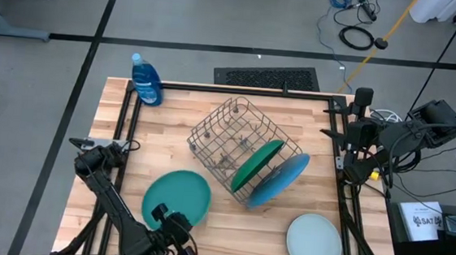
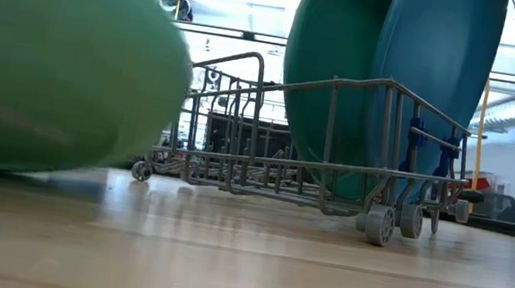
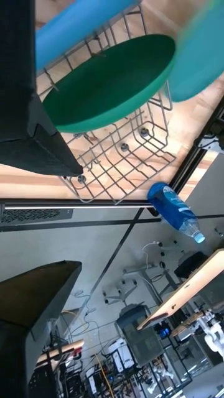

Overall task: Sort dishes
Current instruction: Put the green plate into the dish rack

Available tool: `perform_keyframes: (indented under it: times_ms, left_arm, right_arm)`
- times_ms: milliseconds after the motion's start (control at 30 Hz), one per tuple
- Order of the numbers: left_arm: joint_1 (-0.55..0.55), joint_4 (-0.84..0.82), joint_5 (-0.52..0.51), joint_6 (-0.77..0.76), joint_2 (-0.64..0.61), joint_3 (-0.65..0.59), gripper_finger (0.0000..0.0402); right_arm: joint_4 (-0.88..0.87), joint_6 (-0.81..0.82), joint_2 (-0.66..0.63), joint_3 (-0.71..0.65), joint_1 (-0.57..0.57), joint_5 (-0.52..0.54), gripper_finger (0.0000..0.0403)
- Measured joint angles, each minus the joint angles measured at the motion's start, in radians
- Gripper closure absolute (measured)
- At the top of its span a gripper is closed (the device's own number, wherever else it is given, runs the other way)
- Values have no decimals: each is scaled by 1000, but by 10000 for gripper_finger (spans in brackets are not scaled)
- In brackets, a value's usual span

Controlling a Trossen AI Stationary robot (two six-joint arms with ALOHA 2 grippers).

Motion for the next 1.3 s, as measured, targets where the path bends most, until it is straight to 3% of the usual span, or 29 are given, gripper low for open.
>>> perform_keyframes:
  times_ms: [133, 467, 900, 1300]
  left_arm:
    - [3, -3, 1, 0, 0, 0, 283]
    - [22, 63, 110, 33, 21, 0, 279]
    - [90, 198, 414, 158, 187, -2, 278]
    - [107, 175, 462, 188, 230, 3, 278]
  right_arm:
    - [0, -1, 0, 0, 0, 0, 177]
    - [0, 0, 0, 0, 0, 0, 177]
    - [0, 10, 0, 0, 0, 1, 177]
    - [-1, 17, 0, 0, 0, 0, 177]
